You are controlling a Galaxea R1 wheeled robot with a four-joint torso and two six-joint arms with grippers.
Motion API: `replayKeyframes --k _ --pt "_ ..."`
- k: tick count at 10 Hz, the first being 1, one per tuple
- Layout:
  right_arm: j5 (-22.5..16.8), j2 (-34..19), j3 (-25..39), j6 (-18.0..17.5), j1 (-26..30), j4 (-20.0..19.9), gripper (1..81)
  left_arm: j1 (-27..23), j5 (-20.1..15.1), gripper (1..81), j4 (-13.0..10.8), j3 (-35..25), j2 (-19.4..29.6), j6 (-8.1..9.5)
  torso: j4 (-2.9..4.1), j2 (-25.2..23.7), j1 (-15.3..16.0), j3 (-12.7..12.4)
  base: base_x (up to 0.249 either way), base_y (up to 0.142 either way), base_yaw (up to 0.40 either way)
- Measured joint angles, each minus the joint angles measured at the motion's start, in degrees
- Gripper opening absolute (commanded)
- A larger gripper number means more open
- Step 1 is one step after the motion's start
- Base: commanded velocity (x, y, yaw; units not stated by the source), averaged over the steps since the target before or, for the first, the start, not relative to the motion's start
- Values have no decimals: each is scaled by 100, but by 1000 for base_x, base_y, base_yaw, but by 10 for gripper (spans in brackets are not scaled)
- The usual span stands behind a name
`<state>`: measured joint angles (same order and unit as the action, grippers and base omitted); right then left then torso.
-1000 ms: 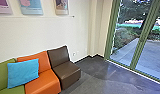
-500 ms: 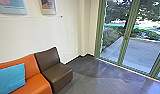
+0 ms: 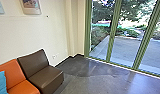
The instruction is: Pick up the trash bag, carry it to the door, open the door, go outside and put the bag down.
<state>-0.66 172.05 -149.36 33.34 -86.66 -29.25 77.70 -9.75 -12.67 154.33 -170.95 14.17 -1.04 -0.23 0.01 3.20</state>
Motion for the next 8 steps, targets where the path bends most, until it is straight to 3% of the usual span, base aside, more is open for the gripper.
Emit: replayKeyframes --k 8 --pt "0 28 -4 0 0 23 811 2 13 10 0 22 0 0 0 0 -1 0 0 0 -340"
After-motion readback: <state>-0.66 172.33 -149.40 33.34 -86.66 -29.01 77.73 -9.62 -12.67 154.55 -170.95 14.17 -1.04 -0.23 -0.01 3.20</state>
